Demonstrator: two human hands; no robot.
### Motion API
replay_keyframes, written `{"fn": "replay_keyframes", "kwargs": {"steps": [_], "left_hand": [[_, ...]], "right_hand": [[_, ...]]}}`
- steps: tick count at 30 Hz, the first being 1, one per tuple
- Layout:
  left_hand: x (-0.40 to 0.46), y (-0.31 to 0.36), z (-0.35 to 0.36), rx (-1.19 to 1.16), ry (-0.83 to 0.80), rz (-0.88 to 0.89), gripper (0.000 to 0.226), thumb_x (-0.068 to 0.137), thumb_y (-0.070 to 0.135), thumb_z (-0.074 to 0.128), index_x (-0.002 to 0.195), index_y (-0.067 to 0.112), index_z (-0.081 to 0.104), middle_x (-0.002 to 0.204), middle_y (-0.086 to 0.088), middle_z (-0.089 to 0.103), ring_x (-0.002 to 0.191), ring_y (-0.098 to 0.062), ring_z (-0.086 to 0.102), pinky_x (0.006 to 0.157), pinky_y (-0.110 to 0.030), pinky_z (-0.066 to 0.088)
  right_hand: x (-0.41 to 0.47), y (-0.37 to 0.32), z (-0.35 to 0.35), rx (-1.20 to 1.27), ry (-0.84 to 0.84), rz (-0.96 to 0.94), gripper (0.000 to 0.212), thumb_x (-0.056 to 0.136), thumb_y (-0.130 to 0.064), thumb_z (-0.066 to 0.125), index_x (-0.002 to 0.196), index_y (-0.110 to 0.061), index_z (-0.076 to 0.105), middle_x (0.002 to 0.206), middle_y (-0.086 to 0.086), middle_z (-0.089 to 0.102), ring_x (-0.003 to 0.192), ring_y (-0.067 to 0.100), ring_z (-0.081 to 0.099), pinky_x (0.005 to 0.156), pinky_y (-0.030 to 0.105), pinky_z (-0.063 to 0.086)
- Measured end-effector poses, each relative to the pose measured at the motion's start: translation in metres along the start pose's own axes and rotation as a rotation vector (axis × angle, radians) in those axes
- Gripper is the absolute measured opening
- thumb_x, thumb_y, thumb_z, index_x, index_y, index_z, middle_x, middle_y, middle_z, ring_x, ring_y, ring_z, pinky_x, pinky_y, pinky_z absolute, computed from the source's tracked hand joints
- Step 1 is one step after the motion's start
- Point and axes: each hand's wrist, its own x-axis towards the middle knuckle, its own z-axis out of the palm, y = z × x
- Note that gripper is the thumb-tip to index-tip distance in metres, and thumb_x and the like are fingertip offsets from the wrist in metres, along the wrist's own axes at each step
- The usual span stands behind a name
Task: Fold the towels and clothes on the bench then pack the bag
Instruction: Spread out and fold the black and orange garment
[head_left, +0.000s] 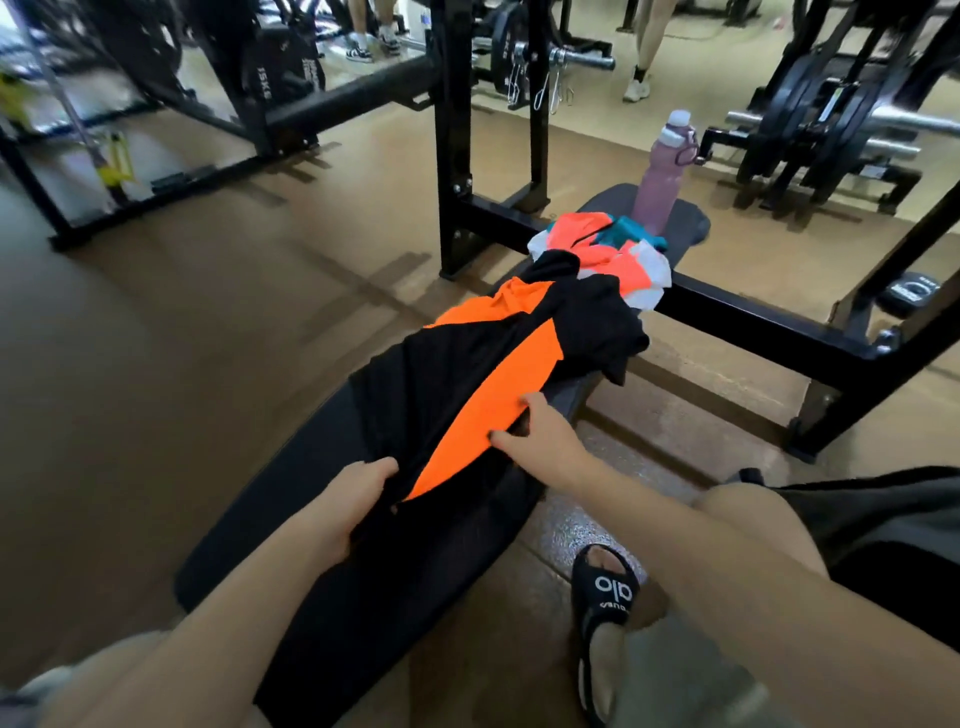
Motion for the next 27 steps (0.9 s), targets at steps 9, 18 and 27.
{"fn": "replay_keyframes", "kwargs": {"steps": [9,18,27], "left_hand": [[-0.009,-0.047,-0.051,0.896,-0.055,0.026,0.042,0.088,0.033,0.063,0.124,0.012,0.059,0.111,-0.001,0.067,0.098,-0.016,0.068,0.087,-0.032,0.058],[0.018,-0.018,-0.018,0.817,0.172,0.686,0.075,0.092,0.043,0.062,0.156,0.028,0.024,0.155,-0.005,0.036,0.138,-0.026,0.04,0.11,-0.042,0.042],[0.038,-0.017,0.036,1.329,0.069,0.699,0.026,0.097,0.04,0.051,0.113,0.02,0.055,0.116,0.001,0.056,0.11,-0.023,0.057,0.088,-0.037,0.049]], "right_hand": [[0.012,0.006,0.058,0.335,0.047,0.195,0.007,0.076,-0.014,0.071,0.082,-0.016,0.068,0.086,0.005,0.067,0.079,0.026,0.068,0.081,0.049,0.06],[-0.067,-0.026,0.086,0.139,-0.746,-0.155,0.028,0.076,-0.007,0.069,0.098,-0.025,0.068,0.084,-0.001,0.066,0.071,0.007,0.059,0.065,0.023,0.048],[-0.001,0.037,-0.019,0.193,-0.03,0.172,0.008,0.086,-0.008,0.064,0.088,-0.014,0.058,0.067,0.007,0.065,0.058,0.022,0.063,0.059,0.034,0.054]]}}
